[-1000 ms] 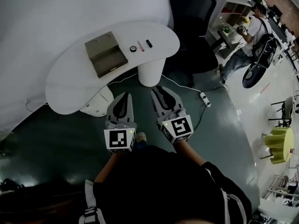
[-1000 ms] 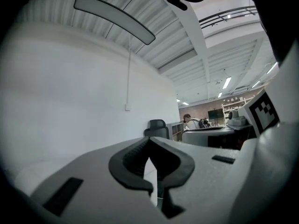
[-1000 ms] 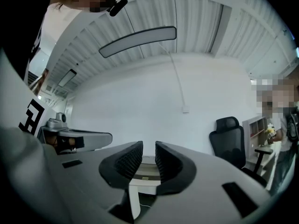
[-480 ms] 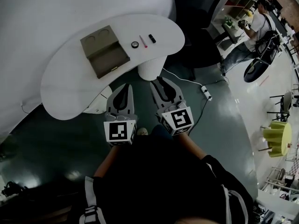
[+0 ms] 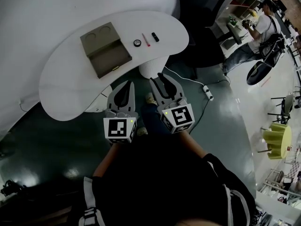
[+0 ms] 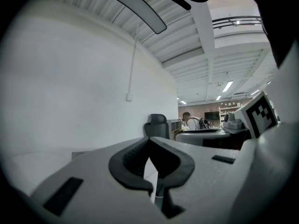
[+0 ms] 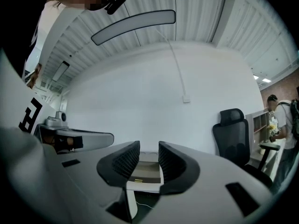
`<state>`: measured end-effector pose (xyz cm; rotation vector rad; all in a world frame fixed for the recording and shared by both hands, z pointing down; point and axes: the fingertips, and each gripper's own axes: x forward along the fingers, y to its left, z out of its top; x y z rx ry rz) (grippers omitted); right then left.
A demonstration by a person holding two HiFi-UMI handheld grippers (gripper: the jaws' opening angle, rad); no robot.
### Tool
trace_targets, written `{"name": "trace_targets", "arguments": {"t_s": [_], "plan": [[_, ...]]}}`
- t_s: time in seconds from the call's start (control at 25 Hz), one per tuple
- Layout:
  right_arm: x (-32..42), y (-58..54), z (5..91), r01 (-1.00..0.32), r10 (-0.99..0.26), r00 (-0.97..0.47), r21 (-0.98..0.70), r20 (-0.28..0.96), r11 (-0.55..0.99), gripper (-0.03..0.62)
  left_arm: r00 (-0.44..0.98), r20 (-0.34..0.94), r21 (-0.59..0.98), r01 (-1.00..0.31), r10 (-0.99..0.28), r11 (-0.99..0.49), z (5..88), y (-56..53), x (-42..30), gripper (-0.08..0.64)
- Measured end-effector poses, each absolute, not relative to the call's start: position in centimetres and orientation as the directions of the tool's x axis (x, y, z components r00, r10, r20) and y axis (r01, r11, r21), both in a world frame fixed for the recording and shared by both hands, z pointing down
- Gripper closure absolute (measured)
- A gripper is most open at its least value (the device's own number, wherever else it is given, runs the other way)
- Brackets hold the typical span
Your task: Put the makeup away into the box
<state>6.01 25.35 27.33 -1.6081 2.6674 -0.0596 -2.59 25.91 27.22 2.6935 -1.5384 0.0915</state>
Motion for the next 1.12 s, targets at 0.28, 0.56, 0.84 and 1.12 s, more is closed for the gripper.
{"name": "trace_targets", "arguments": {"t_s": [0.28, 0.56, 0.84, 1.12], "plan": [[6.1, 19.9, 28.1, -0.873, -0.874, -0.486, -0.033, 0.004, 0.486, 0.443, 0.503, 0.073, 0.014, -0.864, -0.861, -0.503, 27.9, 21.0, -2.3, 0.557], [6.5, 11.3, 29.1, -0.849, -0.849, -0.528, -0.025, 0.028, 0.527, 0.437, 0.471, 0.072, 0.017, -0.882, -0.879, -0.471, 28.0, 13.1, -2.1, 0.557], [6.2, 3.6, 30.1, -0.798, -0.796, -0.602, -0.005, 0.062, 0.603, 0.430, 0.414, 0.079, 0.028, -0.910, -0.907, -0.413, 28.3, 6.3, -2.0, 0.557], [5.4, -2.0, 33.3, -0.701, -0.701, -0.705, 0.042, 0.108, 0.712, 0.422, 0.355, 0.070, 0.026, -0.935, -0.932, -0.354, 29.6, 0.9, -2.2, 0.557]]}}
